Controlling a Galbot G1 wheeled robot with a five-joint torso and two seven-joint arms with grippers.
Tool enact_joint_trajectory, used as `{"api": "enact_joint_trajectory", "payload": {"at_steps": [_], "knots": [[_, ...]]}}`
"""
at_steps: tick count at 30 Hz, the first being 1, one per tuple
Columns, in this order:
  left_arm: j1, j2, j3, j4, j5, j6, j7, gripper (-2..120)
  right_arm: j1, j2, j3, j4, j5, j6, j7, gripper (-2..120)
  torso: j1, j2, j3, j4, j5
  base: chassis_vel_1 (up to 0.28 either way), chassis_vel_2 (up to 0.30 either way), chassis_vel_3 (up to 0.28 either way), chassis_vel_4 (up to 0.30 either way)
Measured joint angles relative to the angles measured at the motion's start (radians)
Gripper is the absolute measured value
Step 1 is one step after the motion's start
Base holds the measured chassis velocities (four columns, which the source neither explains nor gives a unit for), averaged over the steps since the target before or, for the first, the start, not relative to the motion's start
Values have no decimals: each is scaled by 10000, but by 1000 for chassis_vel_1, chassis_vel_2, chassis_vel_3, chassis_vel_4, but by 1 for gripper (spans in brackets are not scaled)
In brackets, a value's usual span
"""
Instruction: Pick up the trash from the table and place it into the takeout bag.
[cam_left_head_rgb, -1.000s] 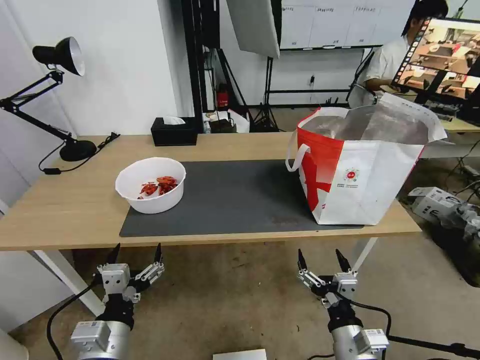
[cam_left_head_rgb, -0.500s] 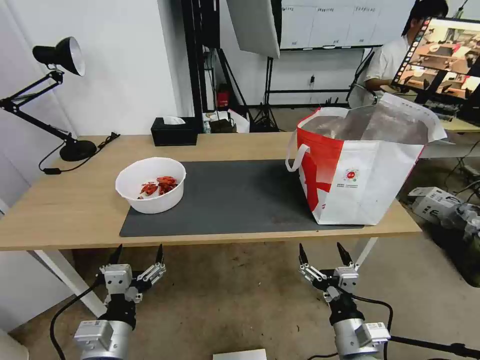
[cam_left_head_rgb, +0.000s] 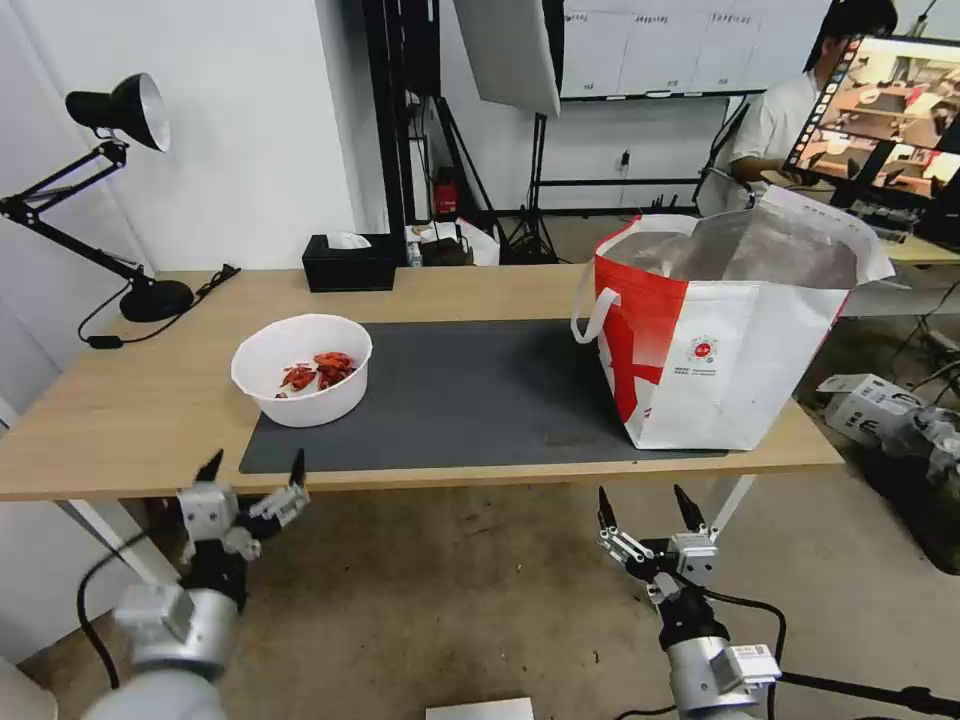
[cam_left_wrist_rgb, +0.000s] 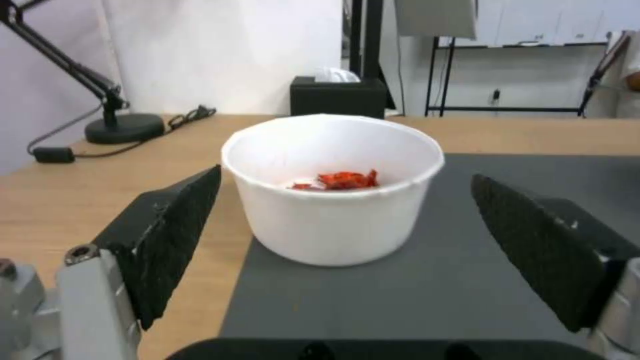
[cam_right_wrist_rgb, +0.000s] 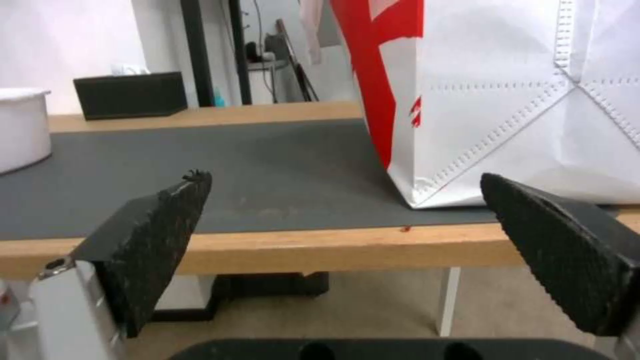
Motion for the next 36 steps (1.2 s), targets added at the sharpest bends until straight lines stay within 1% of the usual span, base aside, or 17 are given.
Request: {"api": "enact_joint_trajectory", "payload": {"at_steps": [1,2,5,6,8,9,10,13,14,17,18,20,22,23,26,28,36], "knots": [[-574,526,-185,-6,-928,637,-294,100,0,0,0,0,2,0,0,100,0,0,0,0,-1,0,0,0,0],[-574,526,-185,-6,-928,637,-294,100,0,0,0,0,2,0,0,100,0,0,0,0,-1,0,0,0,0],[-1519,1828,-819,186,-2920,1852,-509,100,-2,0,-2,-1,4,0,-1,100,1,0,0,-2,-3,0,0,0,0],[-1519,1828,-819,186,-2920,1852,-509,100,-2,0,-2,-1,4,0,-1,100,1,0,0,-2,-3,0,0,0,0],[-1989,2545,-1170,393,-4101,2683,-650,100,0,0,-2,-1,4,0,-1,100,0,0,0,4,3,0,0,0,0],[-2365,2942,-1206,625,-4884,3279,-771,100,-1,1,-2,-1,5,0,-1,100,0,1,0,3,2,0,0,0,0],[-2365,2942,-1206,625,-4884,3279,-771,100,-1,1,-2,-1,5,0,-1,100,0,1,0,3,2,0,0,0,0],[-3922,3901,-871,1589,-7354,4957,-1253,100,-2,0,-2,-1,5,1,-3,100,1,0,1,1,1,0,0,0,0],[-3922,3901,-871,1589,-7354,4957,-1253,100,-2,0,-2,-1,5,1,-3,100,1,0,1,1,1,0,0,0,0],[-5485,4374,39,2645,-8661,5548,-1755,100,-1,0,-2,0,5,2,-2,100,1,-1,1,-2,-3,0,0,0,0],[-5485,4374,39,2645,-8661,5548,-1755,100,-1,0,-2,0,5,2,-2,100,1,-1,1,-2,-3,0,0,0,0],[-6054,4583,201,3120,-9691,5747,-2304,100,-2,0,-2,0,5,3,-3,100,2,0,1,-4,2,0,0,0,0],[-6076,4673,154,3251,-9953,5766,-2591,100,-1,0,-1,0,5,3,-3,100,1,0,1,-1,2,0,0,0,0],[-6180,4740,174,3427,-10043,5769,-2800,100,-1,0,-2,0,5,3,-3,100,0,0,1,6,1,0,0,0,0],[-6553,4805,514,3785,-10085,5768,-2902,100,-1,0,-2,0,5,4,-4,100,-1,0,0,5,0,0,0,0,0],[-6901,4795,814,4122,-10069,5748,-2912,100,-2,0,-3,0,5,4,-4,100,0,0,0,-2,1,0,0,0,0],[-7199,4458,1228,4725,-10044,5701,-2814,100,-2,0,-3,1,5,4,-4,100,0,0,0,2,1,0,0,0,0]]}}
